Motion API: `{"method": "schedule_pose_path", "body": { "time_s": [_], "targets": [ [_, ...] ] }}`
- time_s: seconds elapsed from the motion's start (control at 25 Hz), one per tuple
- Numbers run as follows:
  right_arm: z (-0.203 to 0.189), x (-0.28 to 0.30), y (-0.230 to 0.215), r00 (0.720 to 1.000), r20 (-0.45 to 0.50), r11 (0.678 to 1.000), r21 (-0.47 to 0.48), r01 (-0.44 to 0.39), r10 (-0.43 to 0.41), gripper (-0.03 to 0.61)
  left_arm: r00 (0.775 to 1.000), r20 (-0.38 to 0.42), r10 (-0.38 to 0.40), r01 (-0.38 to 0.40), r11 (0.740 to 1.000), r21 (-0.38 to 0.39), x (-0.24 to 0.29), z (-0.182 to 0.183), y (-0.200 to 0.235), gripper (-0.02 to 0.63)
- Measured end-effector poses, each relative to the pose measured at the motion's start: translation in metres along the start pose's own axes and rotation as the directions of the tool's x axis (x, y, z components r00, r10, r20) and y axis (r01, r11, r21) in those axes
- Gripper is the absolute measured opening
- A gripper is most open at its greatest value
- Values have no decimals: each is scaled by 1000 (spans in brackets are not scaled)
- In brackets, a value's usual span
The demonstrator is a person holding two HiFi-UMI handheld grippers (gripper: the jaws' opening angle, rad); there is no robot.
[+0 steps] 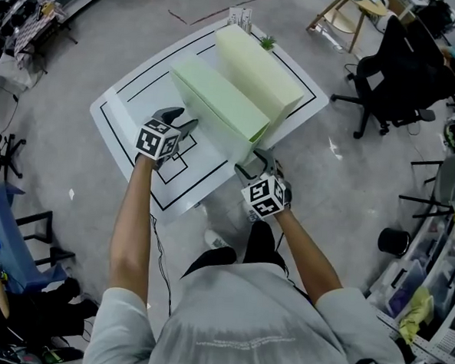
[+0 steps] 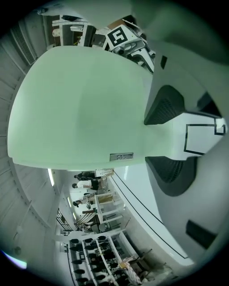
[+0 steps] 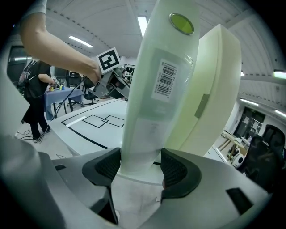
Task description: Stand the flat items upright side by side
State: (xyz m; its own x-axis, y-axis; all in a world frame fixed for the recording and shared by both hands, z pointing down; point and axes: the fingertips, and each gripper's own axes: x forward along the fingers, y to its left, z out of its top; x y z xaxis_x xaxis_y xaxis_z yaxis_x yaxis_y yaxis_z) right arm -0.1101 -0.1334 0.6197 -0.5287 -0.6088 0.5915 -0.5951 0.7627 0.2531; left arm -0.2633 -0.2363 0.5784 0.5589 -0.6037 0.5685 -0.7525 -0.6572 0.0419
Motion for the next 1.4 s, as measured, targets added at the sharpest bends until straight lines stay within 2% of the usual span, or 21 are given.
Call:
{"method": "schedule_pose_path", "body": {
  "time_s": [0.4, 0.76, 1.4],
  "targets": [
    [0, 5, -10, 997, -5, 997, 35, 73, -73, 304, 999, -34, -17, 18, 999, 47, 24, 18, 9, 242],
    [0, 10, -20, 991, -17, 990, 51, 130, -129, 307, 1000, -27, -7, 8, 999, 33, 37, 26, 14, 242],
    [-1, 9, -28, 994, -21, 994, 32, 109, -108, 305, 999, -9, 36, -36, 999, -19, 42, 31, 16, 241]
  ]
}}
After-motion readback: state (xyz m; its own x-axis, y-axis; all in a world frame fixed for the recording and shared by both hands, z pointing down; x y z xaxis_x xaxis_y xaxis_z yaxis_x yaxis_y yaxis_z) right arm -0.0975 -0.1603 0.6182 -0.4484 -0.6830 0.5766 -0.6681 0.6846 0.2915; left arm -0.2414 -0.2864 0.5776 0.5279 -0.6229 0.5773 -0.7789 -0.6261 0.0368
